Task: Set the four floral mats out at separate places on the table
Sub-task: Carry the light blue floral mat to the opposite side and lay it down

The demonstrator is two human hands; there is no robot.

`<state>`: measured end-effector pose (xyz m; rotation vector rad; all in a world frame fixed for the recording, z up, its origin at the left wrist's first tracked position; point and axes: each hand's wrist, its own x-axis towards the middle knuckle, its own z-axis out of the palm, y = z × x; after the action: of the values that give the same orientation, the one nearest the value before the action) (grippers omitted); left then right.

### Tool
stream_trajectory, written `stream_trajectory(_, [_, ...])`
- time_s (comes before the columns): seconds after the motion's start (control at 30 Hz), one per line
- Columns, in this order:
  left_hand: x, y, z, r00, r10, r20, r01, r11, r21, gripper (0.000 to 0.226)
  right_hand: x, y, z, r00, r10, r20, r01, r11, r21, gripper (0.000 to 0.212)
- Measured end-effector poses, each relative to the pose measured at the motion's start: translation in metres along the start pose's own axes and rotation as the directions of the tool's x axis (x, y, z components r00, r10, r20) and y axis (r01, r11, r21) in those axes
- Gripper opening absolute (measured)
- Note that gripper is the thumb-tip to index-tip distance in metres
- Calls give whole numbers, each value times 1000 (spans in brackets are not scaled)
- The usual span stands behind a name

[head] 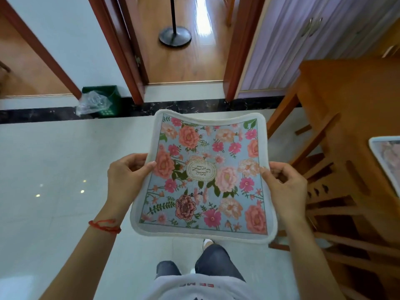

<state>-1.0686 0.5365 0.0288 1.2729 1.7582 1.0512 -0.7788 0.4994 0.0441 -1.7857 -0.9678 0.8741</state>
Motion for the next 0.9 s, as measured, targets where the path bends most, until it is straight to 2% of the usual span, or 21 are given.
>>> stream_trajectory(0.33, [119, 59, 87, 1000, 10, 20, -9, 999, -33, 14, 148, -29, -14, 1000, -9, 20, 8, 999, 43, 5])
stream_trajectory(0.5, [183, 75, 121, 999, 12, 46, -10, 999, -34, 14, 212, -37, -2, 999, 48, 22, -49, 997, 61, 12])
stream_trajectory(0.9, [395, 135, 206, 968, 97, 233, -87, 995, -50, 17, 392, -76, 44, 983, 43, -176, -45, 999, -10, 13])
